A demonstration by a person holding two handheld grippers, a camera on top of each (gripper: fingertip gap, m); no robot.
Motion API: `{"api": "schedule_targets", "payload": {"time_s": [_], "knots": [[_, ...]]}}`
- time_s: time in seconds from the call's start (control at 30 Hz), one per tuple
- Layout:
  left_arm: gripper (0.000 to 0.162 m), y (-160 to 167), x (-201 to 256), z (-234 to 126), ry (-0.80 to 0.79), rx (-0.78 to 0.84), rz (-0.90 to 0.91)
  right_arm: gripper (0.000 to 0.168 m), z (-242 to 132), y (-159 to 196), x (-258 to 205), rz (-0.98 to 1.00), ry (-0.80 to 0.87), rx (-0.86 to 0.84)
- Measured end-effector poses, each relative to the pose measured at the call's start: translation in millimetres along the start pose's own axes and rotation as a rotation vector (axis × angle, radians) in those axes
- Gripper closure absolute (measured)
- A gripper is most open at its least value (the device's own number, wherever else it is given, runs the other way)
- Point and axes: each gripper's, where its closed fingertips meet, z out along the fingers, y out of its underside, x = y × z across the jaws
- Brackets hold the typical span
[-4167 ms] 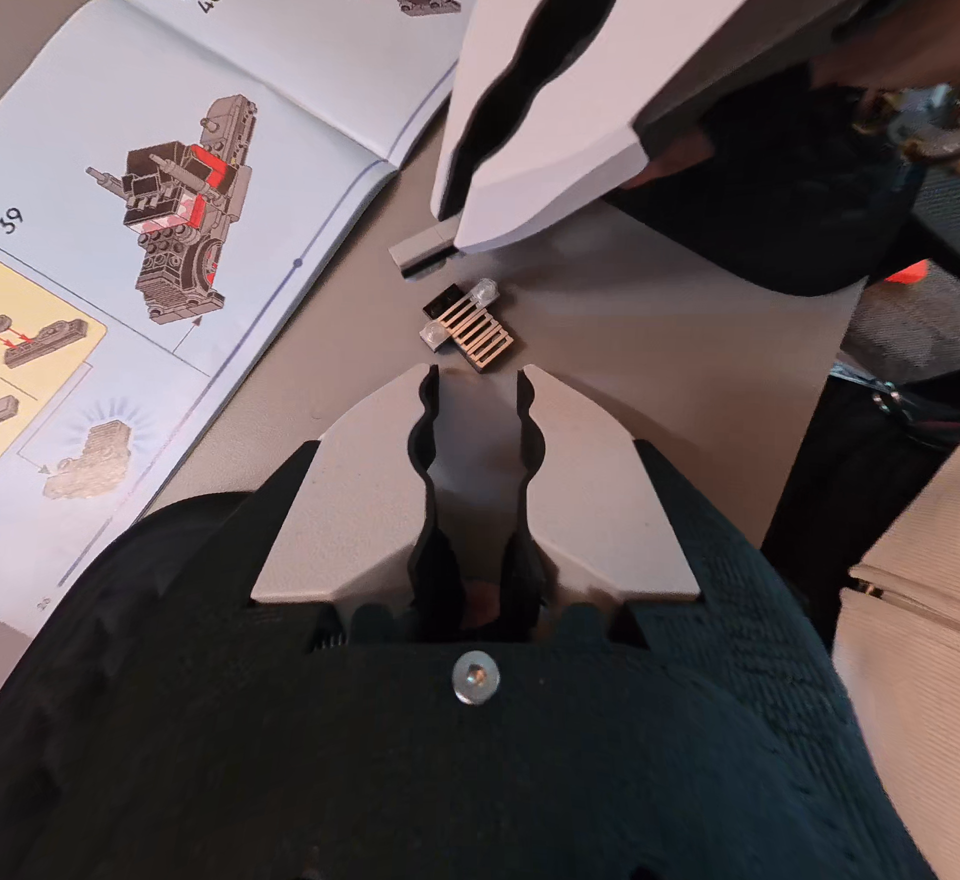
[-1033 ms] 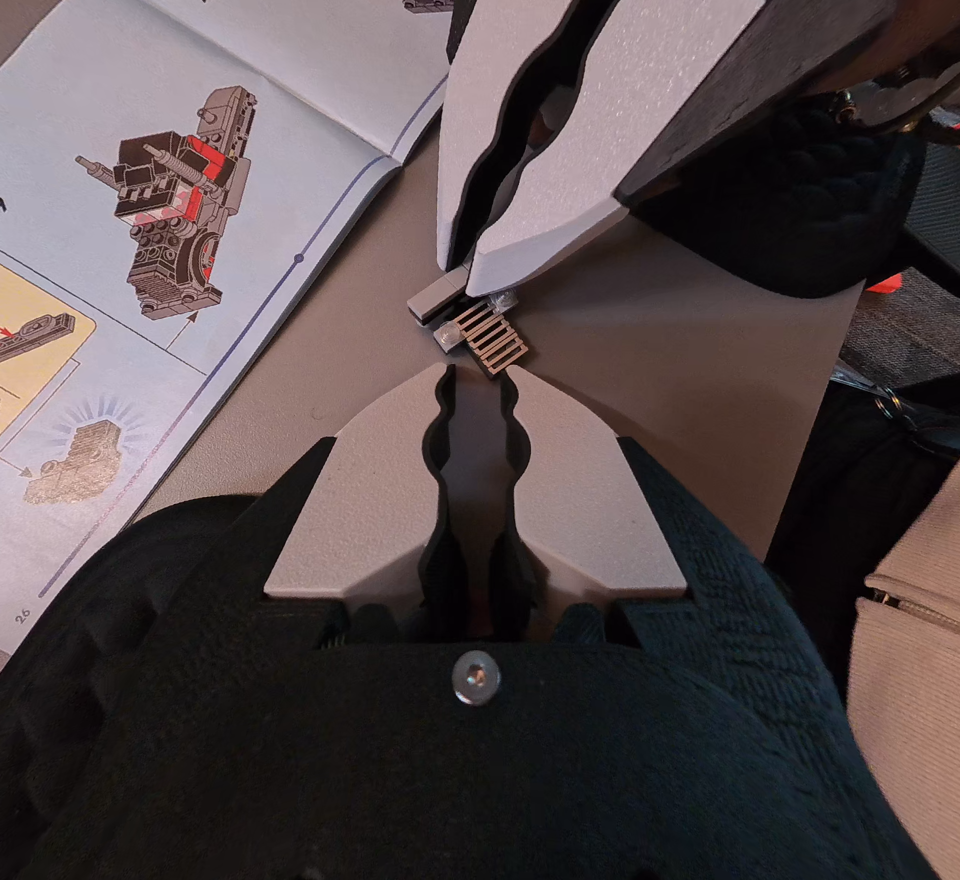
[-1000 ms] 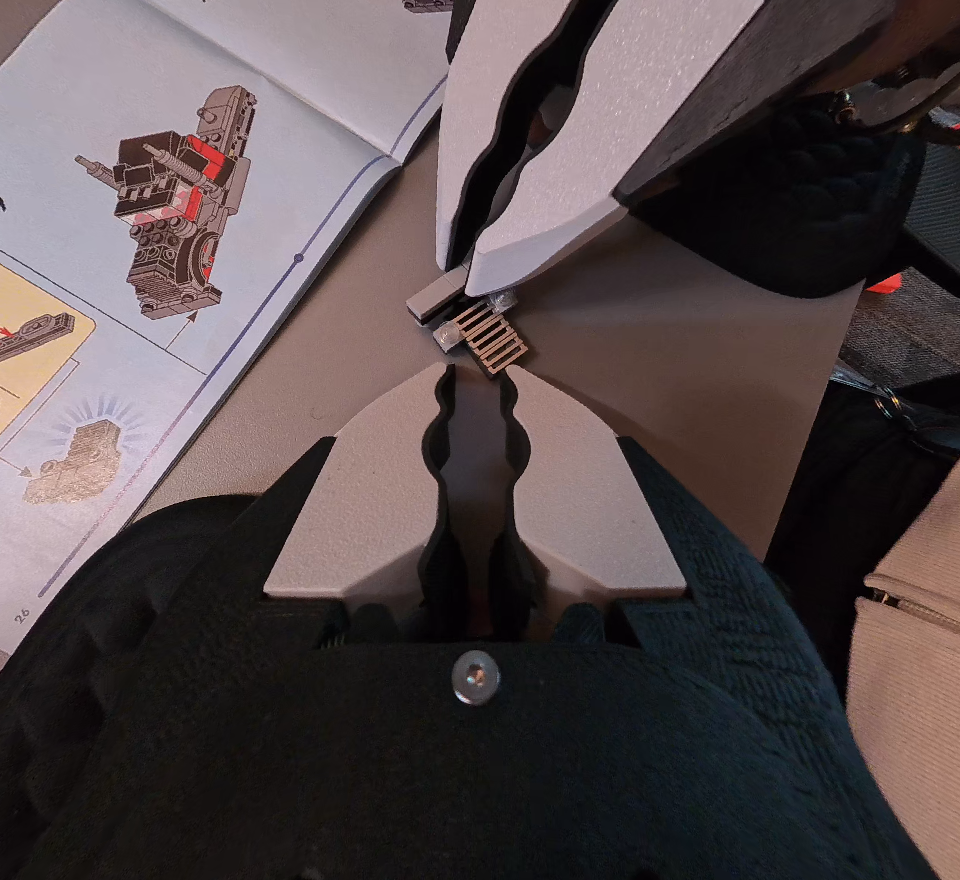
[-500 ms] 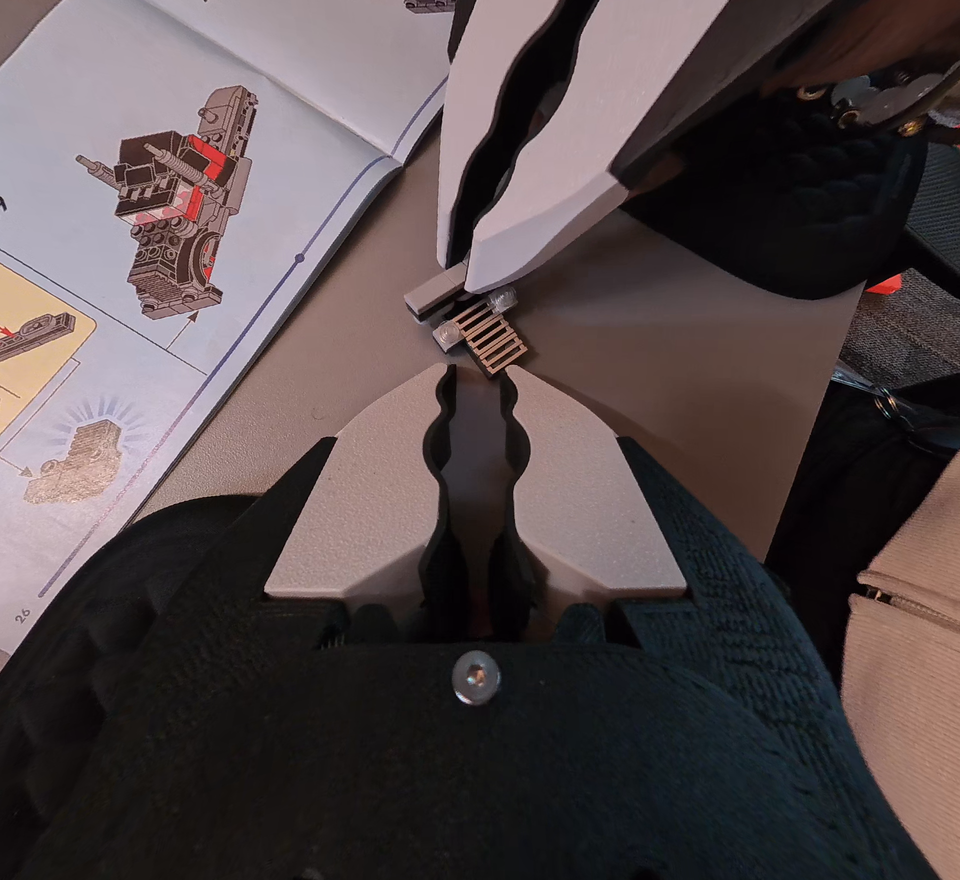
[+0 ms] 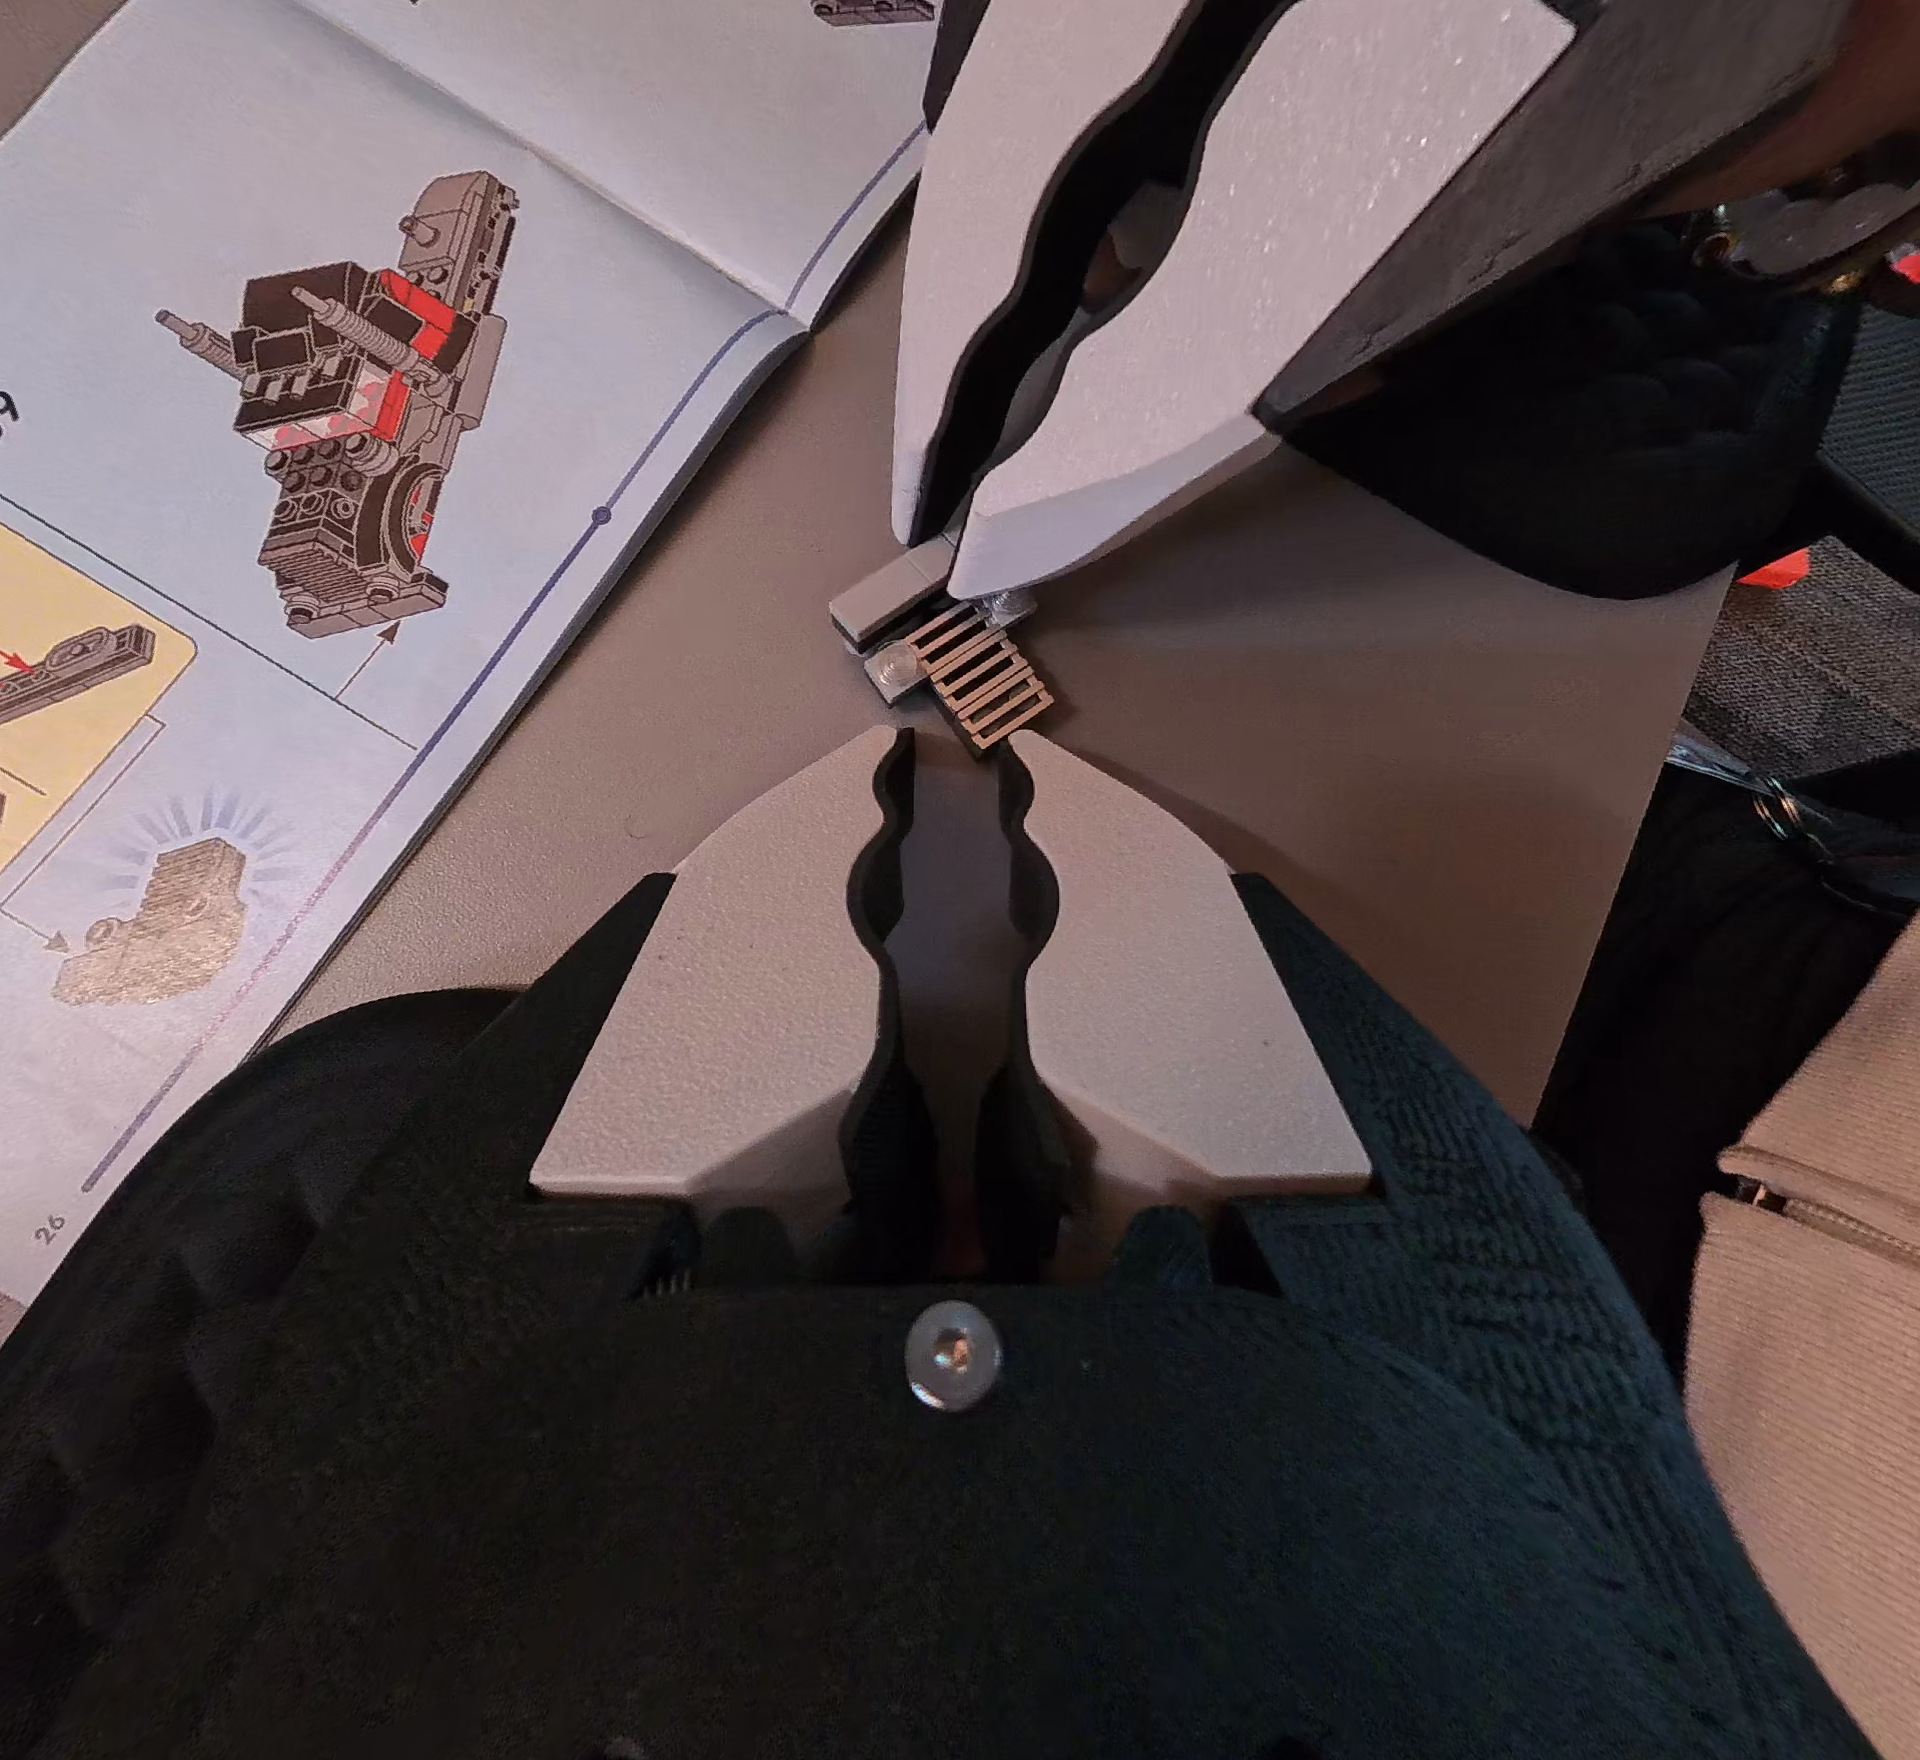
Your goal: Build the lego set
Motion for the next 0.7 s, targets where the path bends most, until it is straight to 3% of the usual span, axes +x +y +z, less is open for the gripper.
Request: {"api": "schedule_targets", "payload": {"time_s": [0.23, 0.7], "knots": [[0.146, -0.1, 0.4, 0.0, 0.002, 0.0, 0.002, 0.16, 1.5, -0.6, -1.2, -0.02, 0.025, -0.042], [0.146, -0.2, 1.2, -0.2, 0.002, 0.001, 0.014, 0.16, 2.7, 0.2, -2.3, -0.225, 0.13, -0.368]]}}
